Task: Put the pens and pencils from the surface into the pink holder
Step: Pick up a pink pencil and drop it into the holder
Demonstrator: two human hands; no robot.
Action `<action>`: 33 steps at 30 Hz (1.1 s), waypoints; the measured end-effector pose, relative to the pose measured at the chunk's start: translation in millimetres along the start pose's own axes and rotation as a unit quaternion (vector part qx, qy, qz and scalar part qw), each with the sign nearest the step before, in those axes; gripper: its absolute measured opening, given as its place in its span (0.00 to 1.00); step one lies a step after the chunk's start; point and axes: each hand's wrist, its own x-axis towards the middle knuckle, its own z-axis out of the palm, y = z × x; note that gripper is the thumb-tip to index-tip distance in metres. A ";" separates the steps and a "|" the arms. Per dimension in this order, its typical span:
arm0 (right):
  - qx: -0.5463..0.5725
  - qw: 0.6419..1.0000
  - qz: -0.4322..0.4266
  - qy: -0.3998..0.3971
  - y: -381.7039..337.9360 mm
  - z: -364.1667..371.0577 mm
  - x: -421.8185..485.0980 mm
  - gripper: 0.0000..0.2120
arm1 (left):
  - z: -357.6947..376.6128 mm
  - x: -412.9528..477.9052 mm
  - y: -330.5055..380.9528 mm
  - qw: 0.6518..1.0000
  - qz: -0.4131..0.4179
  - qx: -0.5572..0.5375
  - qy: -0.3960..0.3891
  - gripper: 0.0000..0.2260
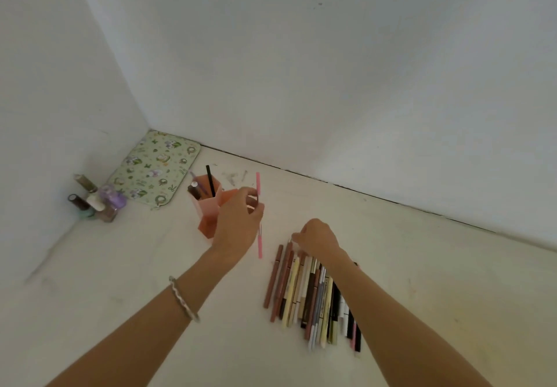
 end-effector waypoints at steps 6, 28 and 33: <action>-0.108 0.994 -0.024 0.020 -6.8 20.4 0.3 0.15 | -23.4 -1.7 -3.7 0.992 0.019 -0.126 0.002 0.33; 0.291 0.891 -0.175 0.301 -120.7 -87.0 -27.4 0.09 | -107.0 42.5 -14.0 0.958 0.153 0.079 0.229 0.13; 0.350 0.848 -0.233 0.322 -150.5 -69.9 -46.3 0.07 | -114.2 43.1 -28.1 0.949 0.166 0.141 0.228 0.18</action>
